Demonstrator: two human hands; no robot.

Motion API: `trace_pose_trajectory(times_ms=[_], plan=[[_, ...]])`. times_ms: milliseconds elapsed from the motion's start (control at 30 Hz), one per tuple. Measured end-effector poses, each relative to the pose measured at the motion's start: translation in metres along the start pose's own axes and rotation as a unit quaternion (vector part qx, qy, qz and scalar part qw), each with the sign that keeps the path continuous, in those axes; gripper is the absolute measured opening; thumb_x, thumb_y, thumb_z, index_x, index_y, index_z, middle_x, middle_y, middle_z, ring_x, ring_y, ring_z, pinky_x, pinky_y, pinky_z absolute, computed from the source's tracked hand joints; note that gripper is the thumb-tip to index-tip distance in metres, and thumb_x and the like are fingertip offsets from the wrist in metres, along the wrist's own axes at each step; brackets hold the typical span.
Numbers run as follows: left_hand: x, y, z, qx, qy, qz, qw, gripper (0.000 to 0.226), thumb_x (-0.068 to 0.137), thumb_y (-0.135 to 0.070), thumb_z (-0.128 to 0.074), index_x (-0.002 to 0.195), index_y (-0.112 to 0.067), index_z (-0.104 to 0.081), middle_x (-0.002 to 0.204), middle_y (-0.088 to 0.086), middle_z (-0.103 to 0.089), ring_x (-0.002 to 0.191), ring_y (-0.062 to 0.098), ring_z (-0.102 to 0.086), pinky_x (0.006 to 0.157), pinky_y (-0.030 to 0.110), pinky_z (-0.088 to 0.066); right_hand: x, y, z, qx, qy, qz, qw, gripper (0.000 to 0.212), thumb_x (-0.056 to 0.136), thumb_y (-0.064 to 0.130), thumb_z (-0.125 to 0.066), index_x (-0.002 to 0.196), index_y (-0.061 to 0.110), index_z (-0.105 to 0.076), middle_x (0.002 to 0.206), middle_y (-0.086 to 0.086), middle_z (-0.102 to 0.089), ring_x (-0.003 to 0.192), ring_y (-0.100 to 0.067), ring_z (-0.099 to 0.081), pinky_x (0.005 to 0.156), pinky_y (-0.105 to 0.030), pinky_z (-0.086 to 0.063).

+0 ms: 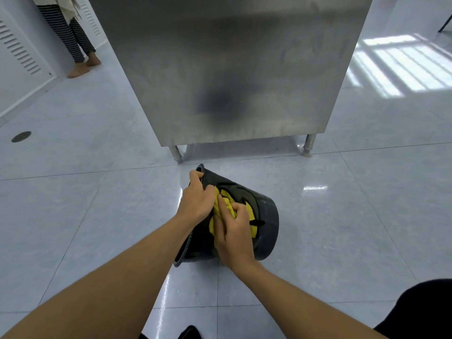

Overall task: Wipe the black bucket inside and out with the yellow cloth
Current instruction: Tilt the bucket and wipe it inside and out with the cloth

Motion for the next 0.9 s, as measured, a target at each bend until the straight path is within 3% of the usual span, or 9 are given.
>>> trace_pose_trajectory(times_ms=[100, 167, 300, 433, 600, 700, 800, 867, 900], plan=[[-0.001, -0.003, 0.005, -0.059, 0.048, 0.014, 0.997, 0.06, 0.089, -0.027, -0.051, 0.147, -0.024, -0.038, 0.112, 0.003, -0.065, 0.086, 0.019, -0.061, 0.068, 0.027, -0.047, 0.026, 0.0, 0.003, 0.028, -0.002, -0.059, 0.998, 0.048, 0.105, 0.041, -0.037, 0.153, 0.035, -0.035, 0.123, -0.001, -0.045, 0.107, -0.014, -0.047, 0.095, -0.026, -0.047], [-0.002, -0.001, 0.007, -0.094, 0.076, 0.007, 0.993, 0.07, 0.076, -0.022, -0.057, 0.145, -0.023, -0.045, 0.11, 0.008, -0.071, 0.088, 0.024, -0.066, 0.071, 0.037, -0.056, 0.037, -0.003, 0.004, 0.029, 0.003, -0.085, 0.996, 0.048, 0.105, 0.041, -0.04, 0.152, 0.032, -0.039, 0.127, -0.003, -0.045, 0.111, -0.016, -0.048, 0.099, -0.032, -0.047], [0.001, 0.005, 0.007, -0.103, 0.089, -0.008, 0.991, 0.047, 0.084, 0.001, -0.051, 0.125, -0.02, -0.06, 0.102, 0.007, -0.073, 0.094, 0.031, -0.071, 0.081, 0.047, -0.061, 0.033, 0.0, 0.004, 0.041, -0.018, -0.092, 0.995, 0.046, 0.105, 0.037, -0.042, 0.15, 0.029, -0.043, 0.132, -0.004, -0.045, 0.12, -0.017, -0.046, 0.106, -0.028, -0.042], [0.003, 0.004, 0.007, -0.116, 0.089, -0.009, 0.989, 0.031, 0.091, -0.002, -0.054, 0.109, -0.022, -0.069, 0.097, 0.005, -0.077, 0.093, 0.028, -0.073, 0.084, 0.05, -0.06, 0.008, 0.005, -0.002, 0.02, -0.011, -0.008, 1.0, 0.046, 0.105, 0.036, -0.041, 0.151, 0.027, -0.042, 0.125, -0.006, -0.046, 0.111, -0.018, -0.049, 0.097, -0.024, -0.046], [0.016, 0.013, 0.006, -0.101, 0.074, 0.014, 0.992, 0.027, 0.08, -0.013, -0.051, 0.098, -0.005, -0.069, 0.093, 0.022, -0.073, 0.09, 0.045, -0.069, 0.077, 0.063, -0.057, 0.007, -0.001, 0.0, -0.031, -0.024, 0.012, 0.999, 0.046, 0.104, 0.041, -0.04, 0.147, 0.026, -0.049, 0.114, -0.006, -0.05, 0.1, -0.017, -0.049, 0.081, -0.026, -0.051], [0.026, 0.027, 0.003, -0.066, 0.067, 0.027, 0.995, 0.035, 0.078, -0.015, -0.047, 0.103, 0.002, -0.063, 0.1, 0.03, -0.068, 0.093, 0.05, -0.067, 0.077, 0.066, -0.055, 0.01, -0.017, 0.009, -0.05, -0.035, -0.065, 0.996, 0.049, 0.101, 0.045, -0.035, 0.148, 0.034, -0.045, 0.109, -0.003, -0.046, 0.096, -0.018, -0.048, 0.077, -0.03, -0.052], [0.02, 0.023, 0.007, -0.053, 0.059, 0.039, 0.996, 0.024, 0.094, -0.01, -0.046, 0.109, -0.007, -0.065, 0.102, 0.021, -0.069, 0.093, 0.038, -0.068, 0.083, 0.059, -0.058, 0.011, -0.049, 0.023, -0.054, -0.05, -0.184, 0.98, 0.046, 0.102, 0.042, -0.038, 0.148, 0.041, -0.042, 0.108, 0.0, -0.039, 0.1, -0.023, -0.049, 0.082, -0.033, -0.048], [0.017, 0.02, 0.008, -0.037, 0.061, 0.038, 0.997, 0.034, 0.101, -0.015, -0.044, 0.131, -0.015, -0.059, 0.115, 0.011, -0.068, 0.09, 0.025, -0.066, 0.083, 0.048, -0.06, 0.009, -0.069, 0.031, -0.06, -0.058, -0.249, 0.965, 0.045, 0.103, 0.04, -0.038, 0.148, 0.041, -0.043, 0.11, -0.001, -0.04, 0.104, -0.025, -0.05, 0.085, -0.034, -0.045], [0.014, 0.018, 0.008, -0.019, 0.069, 0.037, 0.997, 0.043, 0.103, -0.021, -0.042, 0.146, -0.021, -0.047, 0.127, 0.007, -0.064, 0.084, 0.015, -0.062, 0.079, 0.038, -0.059, 0.008, -0.075, 0.035, -0.059, -0.062, -0.276, 0.957, 0.045, 0.103, 0.04, -0.037, 0.148, 0.04, -0.043, 0.113, -0.003, -0.041, 0.105, -0.026, -0.05, 0.086, -0.036, -0.045]])
Point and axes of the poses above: each hand's wrist, its own x-axis towards the middle knuckle, its own z-axis out of the back of the hand, y = z × x, the point moved 2 cm from there along x, towards the middle knuckle
